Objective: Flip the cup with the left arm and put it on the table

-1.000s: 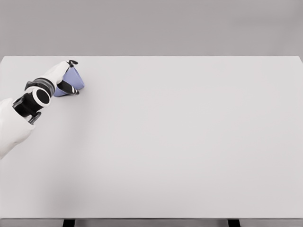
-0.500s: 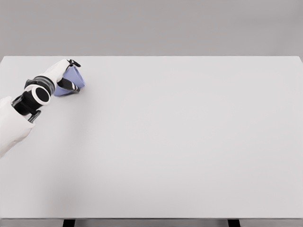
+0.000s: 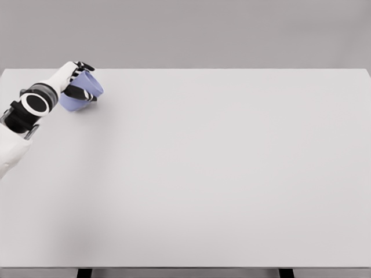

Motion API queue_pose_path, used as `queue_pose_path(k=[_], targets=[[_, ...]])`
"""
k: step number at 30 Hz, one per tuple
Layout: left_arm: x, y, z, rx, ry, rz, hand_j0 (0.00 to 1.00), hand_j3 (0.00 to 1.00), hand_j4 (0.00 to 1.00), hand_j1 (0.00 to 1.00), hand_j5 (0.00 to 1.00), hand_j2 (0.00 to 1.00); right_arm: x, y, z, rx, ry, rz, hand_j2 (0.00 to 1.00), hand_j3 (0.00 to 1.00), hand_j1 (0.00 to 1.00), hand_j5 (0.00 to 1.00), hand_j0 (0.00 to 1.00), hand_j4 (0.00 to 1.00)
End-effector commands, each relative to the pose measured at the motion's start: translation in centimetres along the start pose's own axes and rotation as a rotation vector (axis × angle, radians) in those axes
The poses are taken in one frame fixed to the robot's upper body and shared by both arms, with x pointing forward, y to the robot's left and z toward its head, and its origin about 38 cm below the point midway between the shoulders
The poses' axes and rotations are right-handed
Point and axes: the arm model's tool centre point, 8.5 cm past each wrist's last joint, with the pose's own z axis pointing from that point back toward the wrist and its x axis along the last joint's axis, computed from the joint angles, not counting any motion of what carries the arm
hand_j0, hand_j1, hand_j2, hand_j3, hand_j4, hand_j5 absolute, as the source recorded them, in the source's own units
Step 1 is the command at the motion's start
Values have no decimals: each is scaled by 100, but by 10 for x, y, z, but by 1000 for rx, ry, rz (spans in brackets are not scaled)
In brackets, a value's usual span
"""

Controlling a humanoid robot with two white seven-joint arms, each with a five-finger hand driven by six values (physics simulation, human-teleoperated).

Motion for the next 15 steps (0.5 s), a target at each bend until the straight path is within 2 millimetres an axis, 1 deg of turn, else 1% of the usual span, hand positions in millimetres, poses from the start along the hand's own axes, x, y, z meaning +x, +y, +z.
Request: queue_pose_path(k=[1, 10, 15], targets=[[0, 7, 1, 10, -3, 27, 78, 78, 78, 78, 78, 78, 0, 0, 0, 0, 0, 0, 100, 100, 100, 100, 100, 100], [7, 16, 3, -7, -47, 123, 78, 78, 78, 78, 78, 78, 0, 0, 0, 0, 0, 0, 100, 100, 100, 100, 100, 100], [6, 20, 5, -10, -59, 170, 78, 78, 78, 78, 78, 78, 0, 0, 0, 0, 0, 0, 100, 100, 100, 100, 100, 100]])
